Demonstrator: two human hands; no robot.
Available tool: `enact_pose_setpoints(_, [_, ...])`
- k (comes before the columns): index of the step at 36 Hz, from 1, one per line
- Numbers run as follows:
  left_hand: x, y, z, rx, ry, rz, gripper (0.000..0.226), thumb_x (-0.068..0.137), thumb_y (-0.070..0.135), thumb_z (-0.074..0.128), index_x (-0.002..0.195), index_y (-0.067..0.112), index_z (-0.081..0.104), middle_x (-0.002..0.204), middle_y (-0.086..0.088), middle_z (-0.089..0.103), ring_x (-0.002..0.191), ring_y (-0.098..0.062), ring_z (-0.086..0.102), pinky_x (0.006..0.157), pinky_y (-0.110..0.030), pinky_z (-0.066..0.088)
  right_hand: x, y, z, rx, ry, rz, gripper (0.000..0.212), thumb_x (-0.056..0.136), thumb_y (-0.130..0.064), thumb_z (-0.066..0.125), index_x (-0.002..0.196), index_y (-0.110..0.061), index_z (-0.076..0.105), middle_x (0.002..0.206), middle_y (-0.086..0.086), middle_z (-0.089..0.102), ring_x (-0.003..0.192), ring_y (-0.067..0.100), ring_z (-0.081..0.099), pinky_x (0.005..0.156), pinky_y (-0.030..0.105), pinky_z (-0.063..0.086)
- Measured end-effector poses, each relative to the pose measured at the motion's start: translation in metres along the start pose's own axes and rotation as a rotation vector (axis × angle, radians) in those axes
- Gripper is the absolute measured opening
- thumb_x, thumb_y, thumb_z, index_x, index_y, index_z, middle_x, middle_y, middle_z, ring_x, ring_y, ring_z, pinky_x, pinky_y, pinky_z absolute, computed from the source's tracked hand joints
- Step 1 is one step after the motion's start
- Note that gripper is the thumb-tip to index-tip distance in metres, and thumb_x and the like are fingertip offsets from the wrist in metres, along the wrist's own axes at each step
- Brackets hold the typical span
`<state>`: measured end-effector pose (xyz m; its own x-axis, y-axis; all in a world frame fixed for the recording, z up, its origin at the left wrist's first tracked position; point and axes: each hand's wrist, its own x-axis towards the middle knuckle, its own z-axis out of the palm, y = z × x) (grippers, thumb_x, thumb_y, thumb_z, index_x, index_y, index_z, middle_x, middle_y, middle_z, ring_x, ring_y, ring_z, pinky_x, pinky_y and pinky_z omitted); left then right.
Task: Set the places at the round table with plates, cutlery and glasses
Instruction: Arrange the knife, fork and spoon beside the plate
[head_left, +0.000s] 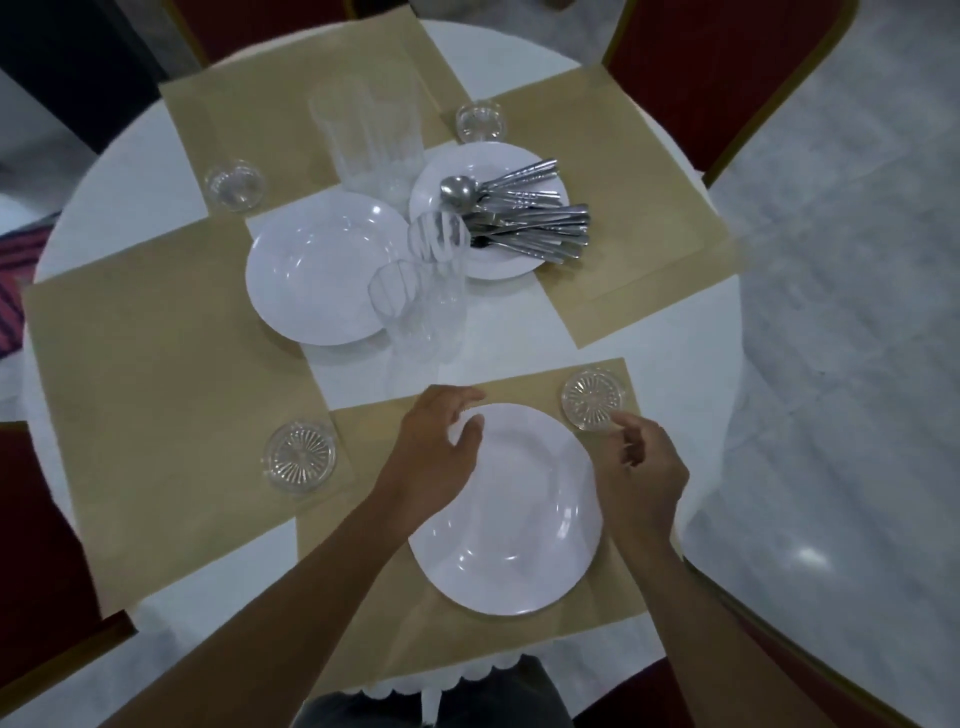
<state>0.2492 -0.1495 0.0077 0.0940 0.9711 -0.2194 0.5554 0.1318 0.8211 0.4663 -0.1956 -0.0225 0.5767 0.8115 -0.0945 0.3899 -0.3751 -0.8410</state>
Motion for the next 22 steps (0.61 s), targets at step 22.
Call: enact_pose_setpoints(22, [0.201,0.092,0.081,-1.054,-0.060,-0.727,0.012,0.096,0.000,0.052,0.102,-0.002,0.062,0.085,-0.012,0.061,0.069,-0.017,0.057,0.063,-0.021,0.050,0.180,-0.044,0.053,-0.057,-0.174,-0.063,0.026,0.092,-0.012,0.059,0.110,-0.021,0.076,0.093,-0.006,0.074,0.085,0.000,0.067,0.074,0.001,0.044])
